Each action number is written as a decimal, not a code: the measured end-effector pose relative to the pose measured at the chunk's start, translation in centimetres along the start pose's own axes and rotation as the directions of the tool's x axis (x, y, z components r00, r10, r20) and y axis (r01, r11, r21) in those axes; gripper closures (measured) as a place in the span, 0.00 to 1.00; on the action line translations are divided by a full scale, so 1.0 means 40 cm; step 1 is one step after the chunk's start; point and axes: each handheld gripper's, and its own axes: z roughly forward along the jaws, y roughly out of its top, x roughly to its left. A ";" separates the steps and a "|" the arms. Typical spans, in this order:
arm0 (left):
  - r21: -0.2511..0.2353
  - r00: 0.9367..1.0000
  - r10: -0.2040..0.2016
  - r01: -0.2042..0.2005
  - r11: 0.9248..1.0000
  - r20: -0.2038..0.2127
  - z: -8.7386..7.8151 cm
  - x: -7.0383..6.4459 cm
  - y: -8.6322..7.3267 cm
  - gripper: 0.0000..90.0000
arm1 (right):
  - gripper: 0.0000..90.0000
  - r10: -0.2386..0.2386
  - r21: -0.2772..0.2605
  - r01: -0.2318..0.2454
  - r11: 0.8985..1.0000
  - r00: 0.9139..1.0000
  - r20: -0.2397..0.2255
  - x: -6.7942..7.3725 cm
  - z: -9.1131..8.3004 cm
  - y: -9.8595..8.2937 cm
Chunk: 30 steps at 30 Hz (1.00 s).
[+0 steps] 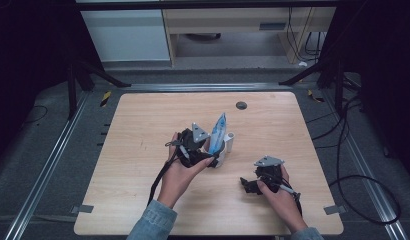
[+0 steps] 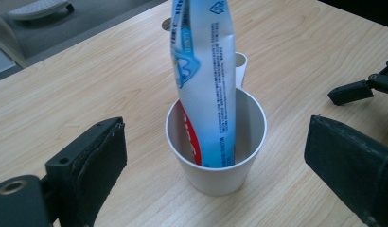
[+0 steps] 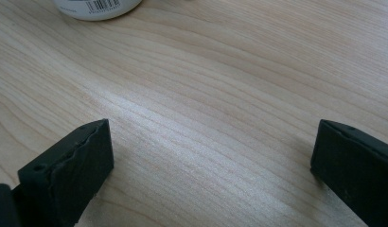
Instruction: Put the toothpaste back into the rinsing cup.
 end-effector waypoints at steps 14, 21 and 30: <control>0.030 0.997 -0.048 0.050 0.998 -0.063 -0.047 0.099 -0.057 0.07 | 0.00 0.001 0.000 -0.001 1.000 1.000 0.000 0.002 0.000 0.000; 0.050 0.993 -0.071 0.076 0.996 -0.094 -0.056 0.140 -0.106 0.07 | 0.00 0.001 0.000 -0.001 1.000 1.000 0.000 0.002 0.000 0.000; 0.082 0.989 -0.095 0.104 0.991 -0.116 -0.058 0.179 -0.155 0.06 | 0.00 -0.002 -0.001 0.002 1.000 1.000 0.001 0.001 0.000 0.000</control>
